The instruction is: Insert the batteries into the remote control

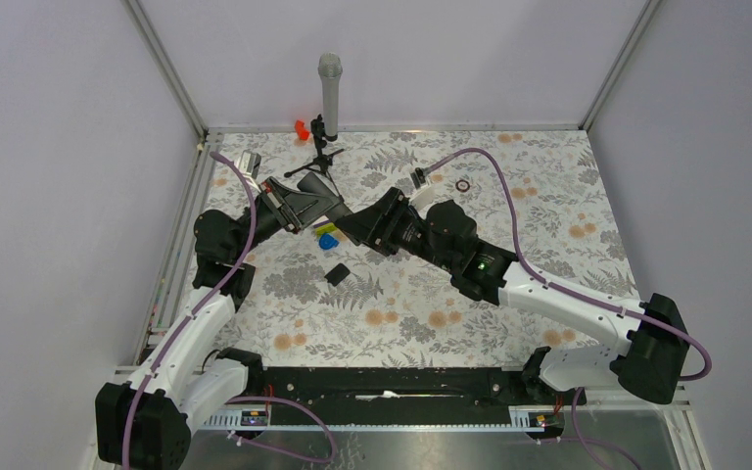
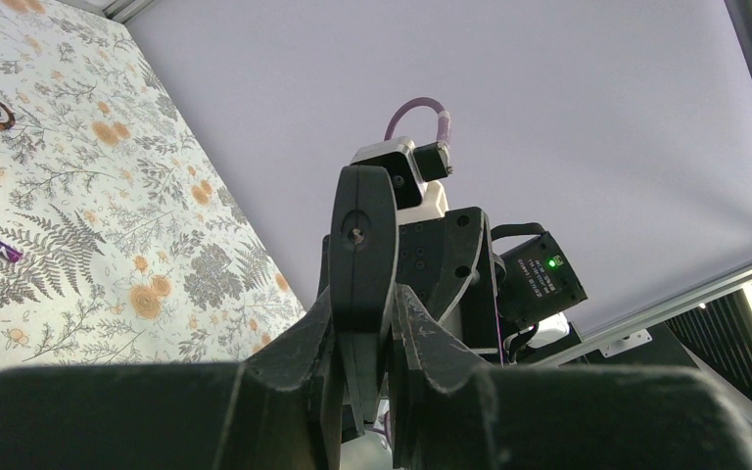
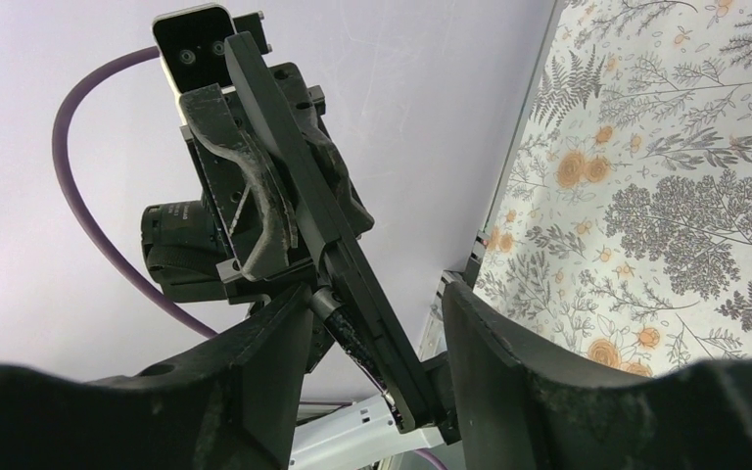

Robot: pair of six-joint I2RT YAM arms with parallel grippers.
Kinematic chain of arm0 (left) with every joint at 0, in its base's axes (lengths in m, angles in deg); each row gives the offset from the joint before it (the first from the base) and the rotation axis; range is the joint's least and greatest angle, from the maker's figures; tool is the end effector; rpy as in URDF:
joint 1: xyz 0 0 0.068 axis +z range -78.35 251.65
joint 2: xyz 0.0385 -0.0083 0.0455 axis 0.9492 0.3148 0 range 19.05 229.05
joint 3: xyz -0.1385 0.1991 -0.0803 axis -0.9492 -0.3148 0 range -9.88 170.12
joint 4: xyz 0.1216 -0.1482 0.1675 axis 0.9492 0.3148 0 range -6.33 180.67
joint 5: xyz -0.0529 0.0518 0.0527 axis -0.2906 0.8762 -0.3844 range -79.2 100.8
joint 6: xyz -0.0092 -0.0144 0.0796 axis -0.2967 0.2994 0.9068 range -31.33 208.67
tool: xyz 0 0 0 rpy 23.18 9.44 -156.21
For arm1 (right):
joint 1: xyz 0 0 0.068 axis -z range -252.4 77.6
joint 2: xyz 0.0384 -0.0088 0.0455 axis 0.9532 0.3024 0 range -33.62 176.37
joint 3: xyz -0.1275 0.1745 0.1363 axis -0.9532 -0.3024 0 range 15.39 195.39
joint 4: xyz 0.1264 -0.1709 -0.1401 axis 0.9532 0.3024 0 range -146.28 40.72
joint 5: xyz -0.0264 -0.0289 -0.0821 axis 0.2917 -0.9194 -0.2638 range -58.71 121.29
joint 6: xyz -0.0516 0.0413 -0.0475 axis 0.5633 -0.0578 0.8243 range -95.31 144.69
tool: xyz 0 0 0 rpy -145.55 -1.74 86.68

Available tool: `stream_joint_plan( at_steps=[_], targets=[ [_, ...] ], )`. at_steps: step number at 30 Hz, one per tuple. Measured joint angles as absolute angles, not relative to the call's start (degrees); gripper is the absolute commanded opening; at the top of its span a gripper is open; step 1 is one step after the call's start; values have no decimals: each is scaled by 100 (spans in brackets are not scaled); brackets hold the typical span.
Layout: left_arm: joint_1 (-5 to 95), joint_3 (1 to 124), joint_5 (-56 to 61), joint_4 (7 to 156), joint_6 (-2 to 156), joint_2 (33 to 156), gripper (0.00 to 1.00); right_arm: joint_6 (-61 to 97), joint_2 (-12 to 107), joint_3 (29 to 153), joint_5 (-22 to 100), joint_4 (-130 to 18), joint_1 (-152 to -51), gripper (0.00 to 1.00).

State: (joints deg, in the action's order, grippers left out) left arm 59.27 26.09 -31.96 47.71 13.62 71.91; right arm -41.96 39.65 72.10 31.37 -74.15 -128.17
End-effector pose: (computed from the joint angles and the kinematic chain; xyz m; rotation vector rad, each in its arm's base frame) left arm 0.2194 -0.0973 0.3391 -0.0689 1.5565 -1.7110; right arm 0.1904 0.2801 0.3422 0.1709 1.8078 1.6287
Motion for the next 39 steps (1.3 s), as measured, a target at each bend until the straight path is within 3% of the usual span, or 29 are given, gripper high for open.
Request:
stream_joint_plan(
  at_steps=[9,19,21,26,29,39],
  targets=[
    [5927,2609,-3185,4773,1242,7194,0,-4246,3963,7208,3071,-7541,-12817,48],
    [5927,2606,-3142,4773,1198,7198,0,-4251,3963,7145,3045,-7596,-12817,45],
    [5927,2606,-3139,4775,1196,7205,0,-4251,3963,7140,3041,-7605,-12817,49],
    [5927,2609,-3135,4749,1178,7205,0,-4238,3963,7140,3036,-7576,-12817,74],
    [5927,2602,-3120,4749,1185,7205,0,-4139,3963,7140,3034,-7524,-12804,82],
    [5927,2421,-3063,4672,1305,7277,0,-3792,3545,6804,3111,-7482,-12336,85]
  ],
)
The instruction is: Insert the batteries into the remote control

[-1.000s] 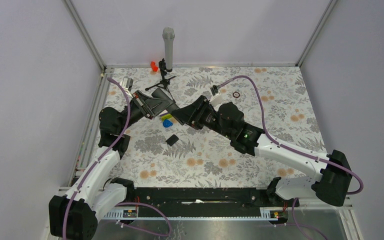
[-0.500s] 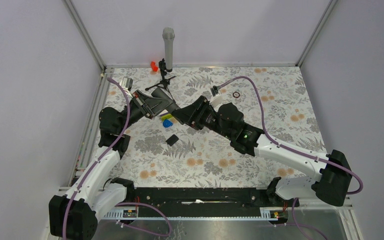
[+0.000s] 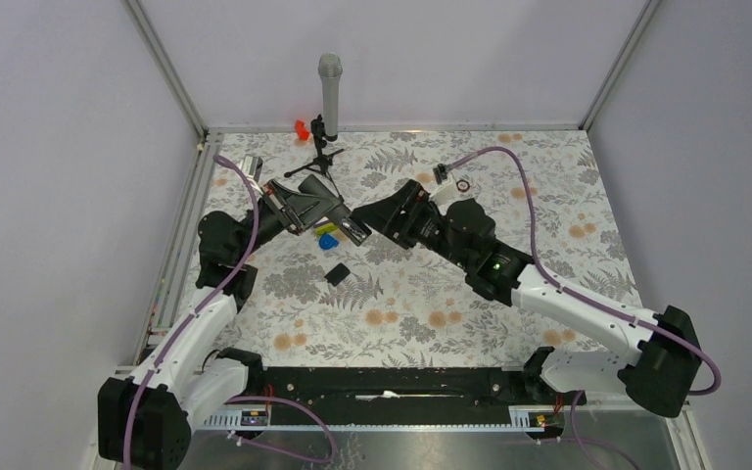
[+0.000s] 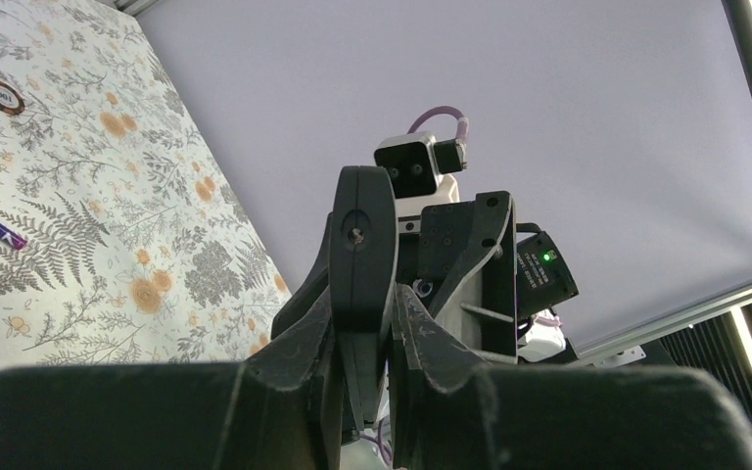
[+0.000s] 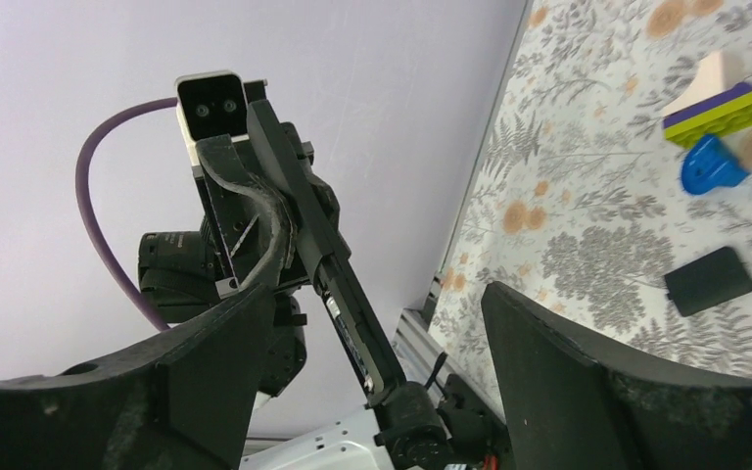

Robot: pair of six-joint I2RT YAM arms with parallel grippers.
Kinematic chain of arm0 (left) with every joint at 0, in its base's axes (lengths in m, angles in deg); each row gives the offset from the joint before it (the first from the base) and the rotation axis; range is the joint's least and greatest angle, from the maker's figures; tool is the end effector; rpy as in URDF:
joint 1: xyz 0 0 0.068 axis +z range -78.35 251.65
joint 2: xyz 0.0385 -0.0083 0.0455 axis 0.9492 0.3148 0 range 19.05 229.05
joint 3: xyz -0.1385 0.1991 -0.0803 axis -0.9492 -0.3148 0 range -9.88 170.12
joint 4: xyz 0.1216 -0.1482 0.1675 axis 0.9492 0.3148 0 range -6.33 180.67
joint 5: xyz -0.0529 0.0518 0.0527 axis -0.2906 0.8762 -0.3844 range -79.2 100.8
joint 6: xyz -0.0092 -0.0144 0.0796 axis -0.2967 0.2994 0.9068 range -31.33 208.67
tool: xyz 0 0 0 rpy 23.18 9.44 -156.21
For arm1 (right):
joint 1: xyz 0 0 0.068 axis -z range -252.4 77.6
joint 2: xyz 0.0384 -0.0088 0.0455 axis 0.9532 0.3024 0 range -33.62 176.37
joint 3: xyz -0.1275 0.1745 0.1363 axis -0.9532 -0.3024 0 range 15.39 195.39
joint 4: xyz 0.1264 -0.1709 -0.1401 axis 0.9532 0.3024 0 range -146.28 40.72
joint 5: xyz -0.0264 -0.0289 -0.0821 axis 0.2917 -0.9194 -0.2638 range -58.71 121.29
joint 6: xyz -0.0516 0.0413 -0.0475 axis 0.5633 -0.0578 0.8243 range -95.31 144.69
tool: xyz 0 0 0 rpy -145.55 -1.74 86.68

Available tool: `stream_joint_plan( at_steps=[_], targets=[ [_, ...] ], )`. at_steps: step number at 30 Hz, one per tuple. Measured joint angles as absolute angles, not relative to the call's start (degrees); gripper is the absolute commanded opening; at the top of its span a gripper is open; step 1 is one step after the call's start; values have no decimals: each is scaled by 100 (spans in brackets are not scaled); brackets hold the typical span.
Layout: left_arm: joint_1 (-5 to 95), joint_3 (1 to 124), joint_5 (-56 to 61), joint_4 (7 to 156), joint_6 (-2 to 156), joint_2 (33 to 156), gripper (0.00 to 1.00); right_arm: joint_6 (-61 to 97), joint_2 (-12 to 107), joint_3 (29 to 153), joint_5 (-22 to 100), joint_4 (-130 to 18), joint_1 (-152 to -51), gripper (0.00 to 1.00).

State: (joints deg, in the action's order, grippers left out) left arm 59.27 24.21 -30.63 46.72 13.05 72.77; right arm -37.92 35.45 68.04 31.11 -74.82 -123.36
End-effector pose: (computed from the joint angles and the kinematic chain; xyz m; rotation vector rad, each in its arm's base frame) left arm 0.2239 -0.0970 0.3263 -0.1213 1.5745 -1.7083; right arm 0.2027 0.2497 0.3390 0.1815 1.7499 1.5257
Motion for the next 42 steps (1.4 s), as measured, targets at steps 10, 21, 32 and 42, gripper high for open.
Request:
stream_joint_plan(
  at_steps=[10,21,32,42],
  targets=[
    [5437,2521,-2060,6961,3213,7163,0,-2509,3137,6297,3366,-6728,-11748,79],
    [3789,3852,222,9721,4276,9484,0,-1536,3781,5208,3576,-6145,-11722,59],
    [2150,6543,2976,12351,4409,12262,0,-1685,3795,4467,3384,-6405,-11717,63],
    [1921,7240,4106,13446,4365,12516,0,-1785,3939,4021,3259,-6967,-11711,68]
  ],
)
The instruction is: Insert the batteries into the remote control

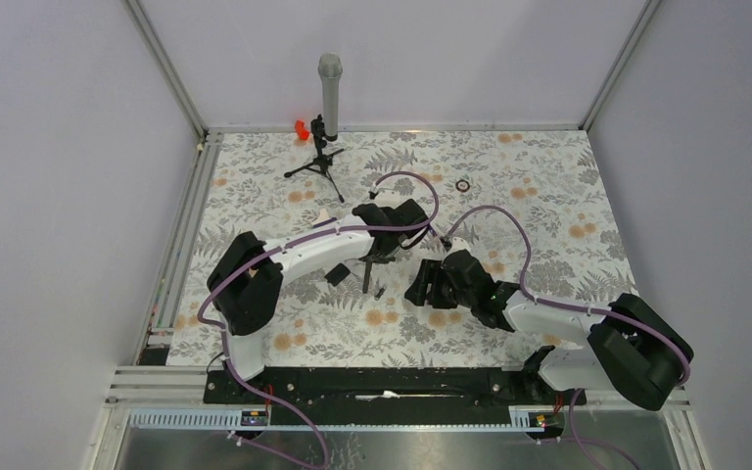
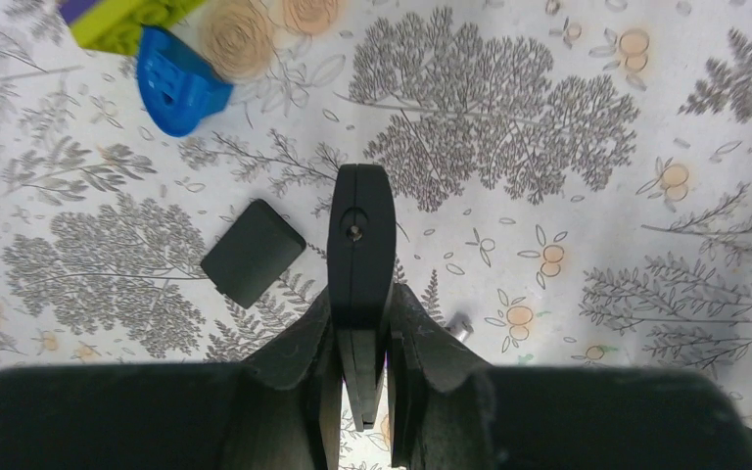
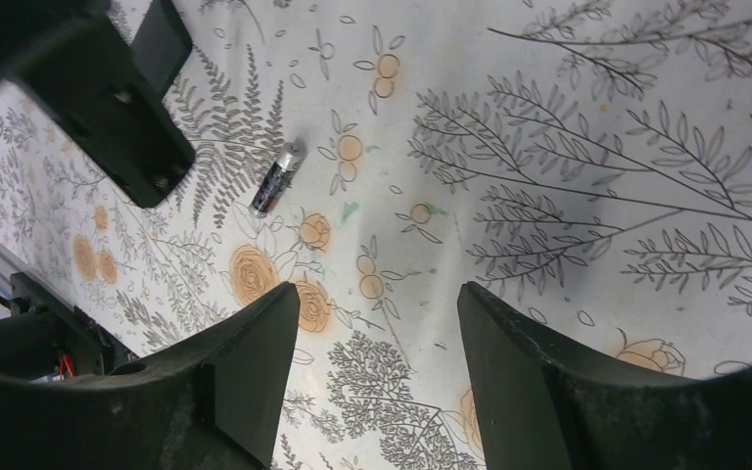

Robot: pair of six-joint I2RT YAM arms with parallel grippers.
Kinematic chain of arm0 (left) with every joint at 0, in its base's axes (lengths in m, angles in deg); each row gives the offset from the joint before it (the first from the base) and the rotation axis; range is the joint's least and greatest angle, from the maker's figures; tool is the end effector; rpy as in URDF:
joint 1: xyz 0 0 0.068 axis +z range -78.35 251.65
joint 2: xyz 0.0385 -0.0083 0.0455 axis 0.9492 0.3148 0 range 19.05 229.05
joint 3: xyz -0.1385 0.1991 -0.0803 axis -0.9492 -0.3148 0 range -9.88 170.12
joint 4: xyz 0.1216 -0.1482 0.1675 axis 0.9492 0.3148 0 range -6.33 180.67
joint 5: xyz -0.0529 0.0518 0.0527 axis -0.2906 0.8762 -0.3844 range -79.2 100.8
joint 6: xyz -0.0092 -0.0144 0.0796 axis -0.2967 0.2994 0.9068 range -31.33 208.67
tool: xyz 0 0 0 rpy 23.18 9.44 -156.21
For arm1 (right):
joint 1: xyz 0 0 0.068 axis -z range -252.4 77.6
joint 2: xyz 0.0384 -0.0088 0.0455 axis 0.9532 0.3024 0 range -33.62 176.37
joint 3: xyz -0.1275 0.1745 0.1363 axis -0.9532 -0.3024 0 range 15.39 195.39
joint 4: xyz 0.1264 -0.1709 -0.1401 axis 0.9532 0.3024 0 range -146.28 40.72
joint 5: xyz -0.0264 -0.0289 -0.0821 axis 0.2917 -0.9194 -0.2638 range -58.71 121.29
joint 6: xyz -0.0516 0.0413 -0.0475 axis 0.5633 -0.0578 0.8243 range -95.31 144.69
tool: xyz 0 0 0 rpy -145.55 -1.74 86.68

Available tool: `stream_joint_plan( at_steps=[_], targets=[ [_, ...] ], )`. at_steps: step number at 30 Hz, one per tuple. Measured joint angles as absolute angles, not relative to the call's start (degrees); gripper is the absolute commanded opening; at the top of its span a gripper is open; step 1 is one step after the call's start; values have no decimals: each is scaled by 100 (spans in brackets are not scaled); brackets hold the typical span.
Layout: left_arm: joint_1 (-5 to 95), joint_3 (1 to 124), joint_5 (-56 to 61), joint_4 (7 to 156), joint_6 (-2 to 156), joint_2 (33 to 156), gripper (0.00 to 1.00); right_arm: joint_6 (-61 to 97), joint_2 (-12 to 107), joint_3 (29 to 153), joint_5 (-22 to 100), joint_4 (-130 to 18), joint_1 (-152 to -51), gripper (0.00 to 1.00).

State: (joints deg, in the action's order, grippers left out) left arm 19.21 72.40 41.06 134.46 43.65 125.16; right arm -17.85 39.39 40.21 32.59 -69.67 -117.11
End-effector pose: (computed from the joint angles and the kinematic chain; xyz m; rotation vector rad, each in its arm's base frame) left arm 0.2511 -0.2682 0.1787 0.0726 2.5662 0.1971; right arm 0.1907 0.1911 0.1291 -0.0576 2.3189 0.8555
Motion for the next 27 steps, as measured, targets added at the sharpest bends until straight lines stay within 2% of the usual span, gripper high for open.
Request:
stream_joint_plan(
  at_steps=[3,9,11,16,20,27],
  targets=[
    [1890,7465,4331,13599,4350,12531,0,-1945,3939,3855,3205,-7126,-11706,65],
    [1883,7426,4565,13732,4295,12433,0,-2207,4271,4181,3187,-6807,-11706,52],
    [1918,7249,4609,13725,4286,12177,0,-2277,4481,4506,3183,-6488,-11730,53],
    [2150,6659,4703,13612,4315,10927,0,-2539,4859,5363,2903,-5631,-12082,66],
    [2432,6208,4764,13367,4385,9747,0,-2898,5174,5811,2604,-5205,-12404,65],
    [2821,5614,5077,13063,4485,8494,0,-3554,5978,6522,2055,-4580,-12648,61]
  ],
)
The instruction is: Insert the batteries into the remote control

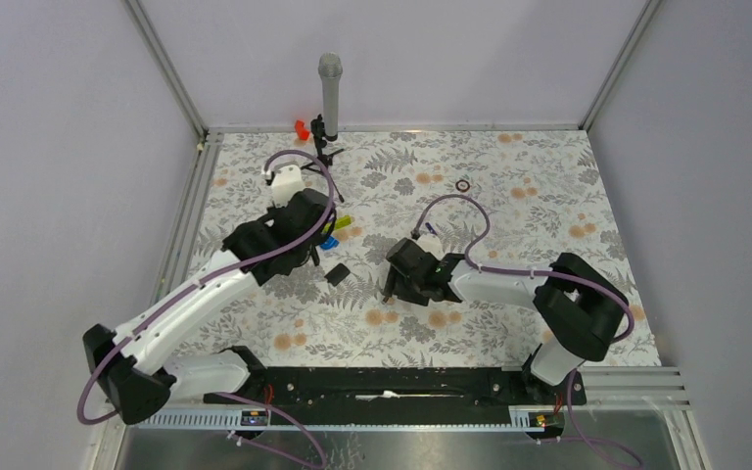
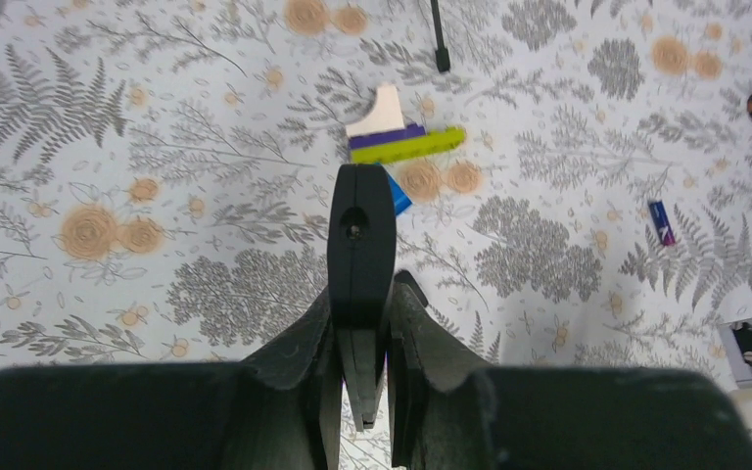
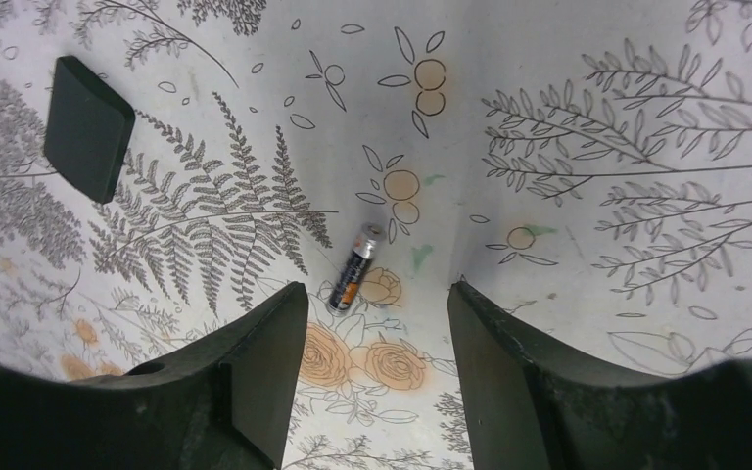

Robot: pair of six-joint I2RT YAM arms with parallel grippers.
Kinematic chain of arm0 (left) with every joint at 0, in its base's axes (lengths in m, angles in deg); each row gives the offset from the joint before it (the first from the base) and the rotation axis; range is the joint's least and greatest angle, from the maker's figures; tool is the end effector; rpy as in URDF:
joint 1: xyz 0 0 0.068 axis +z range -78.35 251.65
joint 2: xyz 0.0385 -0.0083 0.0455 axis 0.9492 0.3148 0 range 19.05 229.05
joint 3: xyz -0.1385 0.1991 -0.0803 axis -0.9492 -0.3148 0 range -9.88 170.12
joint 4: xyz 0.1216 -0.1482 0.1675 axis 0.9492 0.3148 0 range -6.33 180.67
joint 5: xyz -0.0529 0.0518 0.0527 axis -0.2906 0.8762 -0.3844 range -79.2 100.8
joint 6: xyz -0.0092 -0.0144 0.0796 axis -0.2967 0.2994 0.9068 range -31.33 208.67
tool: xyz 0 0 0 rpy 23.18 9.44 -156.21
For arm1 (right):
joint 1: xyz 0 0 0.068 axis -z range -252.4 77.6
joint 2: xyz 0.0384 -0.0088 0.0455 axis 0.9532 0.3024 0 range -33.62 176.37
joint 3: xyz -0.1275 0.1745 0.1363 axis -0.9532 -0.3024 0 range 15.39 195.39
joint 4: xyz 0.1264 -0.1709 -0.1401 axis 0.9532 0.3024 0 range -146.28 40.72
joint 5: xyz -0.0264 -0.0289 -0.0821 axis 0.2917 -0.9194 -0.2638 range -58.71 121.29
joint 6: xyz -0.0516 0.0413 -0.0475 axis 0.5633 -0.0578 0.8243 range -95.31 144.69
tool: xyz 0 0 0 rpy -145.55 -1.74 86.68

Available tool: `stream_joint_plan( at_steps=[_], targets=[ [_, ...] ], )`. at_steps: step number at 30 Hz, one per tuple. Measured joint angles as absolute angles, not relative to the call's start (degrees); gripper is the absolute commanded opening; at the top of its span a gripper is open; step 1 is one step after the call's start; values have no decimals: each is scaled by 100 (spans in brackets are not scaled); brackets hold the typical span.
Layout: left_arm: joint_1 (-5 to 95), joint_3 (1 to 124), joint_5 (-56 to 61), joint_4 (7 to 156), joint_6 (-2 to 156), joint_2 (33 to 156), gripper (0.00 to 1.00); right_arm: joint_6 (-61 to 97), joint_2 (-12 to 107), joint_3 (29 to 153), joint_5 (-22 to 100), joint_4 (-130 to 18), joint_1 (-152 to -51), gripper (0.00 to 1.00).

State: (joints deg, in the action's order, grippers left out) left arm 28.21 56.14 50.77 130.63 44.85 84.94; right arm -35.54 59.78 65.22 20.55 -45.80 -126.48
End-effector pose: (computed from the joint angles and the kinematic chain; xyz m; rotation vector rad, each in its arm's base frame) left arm 0.2088 -0.1353 0.3052 -0.3152 2.1409 -0.0209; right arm 0.2056 0.2615 0.1227 0.2178 2.5820 0.5737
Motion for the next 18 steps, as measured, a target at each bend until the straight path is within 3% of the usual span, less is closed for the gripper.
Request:
stream_joint_plan(
  at_steps=[7,13,18],
  targets=[
    [2895,5137,5269,12678,4726,7629,0,-4006,6743,7472,1721,-3935,-12852,59],
    [2976,4772,5324,12571,4861,7233,0,-4362,7423,8471,1336,-2921,-13011,49],
    [2978,4622,5396,12556,4879,7073,0,-4649,7788,8998,816,-2092,-13291,36]
  ],
)
